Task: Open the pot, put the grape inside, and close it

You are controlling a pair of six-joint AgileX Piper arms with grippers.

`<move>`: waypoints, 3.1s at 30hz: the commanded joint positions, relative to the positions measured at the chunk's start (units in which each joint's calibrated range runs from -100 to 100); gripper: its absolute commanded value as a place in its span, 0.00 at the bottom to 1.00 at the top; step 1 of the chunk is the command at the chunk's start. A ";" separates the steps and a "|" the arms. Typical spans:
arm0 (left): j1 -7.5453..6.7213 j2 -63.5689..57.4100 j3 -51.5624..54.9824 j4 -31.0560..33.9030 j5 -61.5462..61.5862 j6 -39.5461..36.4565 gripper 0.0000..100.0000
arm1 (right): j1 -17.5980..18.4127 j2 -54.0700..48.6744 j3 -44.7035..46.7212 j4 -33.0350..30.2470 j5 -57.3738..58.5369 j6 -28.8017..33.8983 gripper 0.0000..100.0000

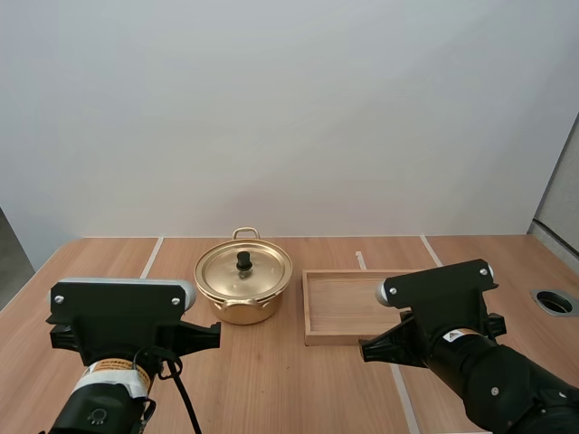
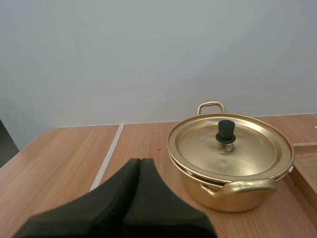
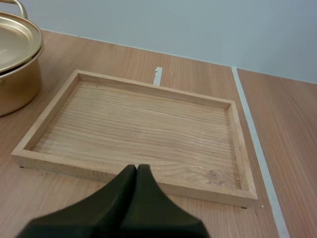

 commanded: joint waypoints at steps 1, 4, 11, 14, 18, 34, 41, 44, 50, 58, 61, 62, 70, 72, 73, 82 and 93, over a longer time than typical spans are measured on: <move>0.05 -0.38 0.00 -0.99 -1.37 -0.80 0.00 | -0.20 -0.45 0.46 0.10 -1.64 -0.73 0.00; 0.05 -0.38 0.00 -0.99 -1.37 -0.80 0.00 | -0.20 -0.45 0.46 0.10 -1.64 -2.19 0.00; 0.05 -0.38 0.00 -0.99 -1.37 -0.80 0.00 | -0.20 -0.45 0.57 0.10 -1.64 -5.31 0.00; 0.05 -0.38 0.00 -0.99 -1.37 -0.80 0.00 | -0.20 -0.45 0.57 0.10 -1.64 -5.87 0.00; 0.05 -0.38 0.00 -0.99 -1.37 -0.80 0.00 | 0.74 0.31 0.57 -0.87 -1.64 -5.96 0.00; 0.94 -6.10 0.00 -0.70 -2.27 -0.07 0.00 | 4.54 -20.10 5.14 -4.09 -12.70 -5.96 0.00; 3.53 -6.10 0.00 -3.49 -2.03 -2.89 0.00 | 4.54 -24.24 5.14 -5.61 -12.70 -5.96 0.00; 3.53 -6.10 0.00 -3.48 -2.03 -2.56 0.00 | 4.54 -24.95 5.14 -5.50 -12.70 -5.96 0.00; 3.53 -6.10 0.00 -3.48 -2.03 -2.56 0.00 | 4.54 -26.65 5.14 -16.45 -9.16 9.50 0.00; 3.53 -6.10 0.00 -16.93 0.74 12.29 0.00 | 4.54 -26.79 5.14 -30.55 -4.60 32.43 0.00; 3.53 -6.10 0.00 -23.63 2.16 19.06 0.00 | 4.54 -26.79 5.14 -30.55 0.10 32.43 0.00; 3.53 -6.10 0.00 -25.43 2.56 19.60 0.00 | 4.54 -26.79 5.14 -30.41 0.81 32.43 0.00; 3.53 -6.10 0.00 -27.68 10.62 21.65 0.00 | 4.54 -26.79 5.14 -29.98 7.52 32.43 0.00; 3.53 -6.10 0.00 -27.68 10.62 21.65 0.00 | 4.54 -26.79 5.14 -29.16 7.62 32.51 0.00; 3.53 -6.10 0.00 -27.40 10.62 21.65 0.00 | 4.54 -26.79 5.14 -29.17 7.67 32.66 0.00; 3.53 -6.10 0.00 -25.34 9.82 21.65 0.00 | 4.54 -26.79 5.14 -29.17 7.82 34.35 0.00; 3.53 -6.10 0.00 -25.34 9.27 21.65 0.00 | 4.54 -26.79 5.14 -29.17 7.82 34.35 0.00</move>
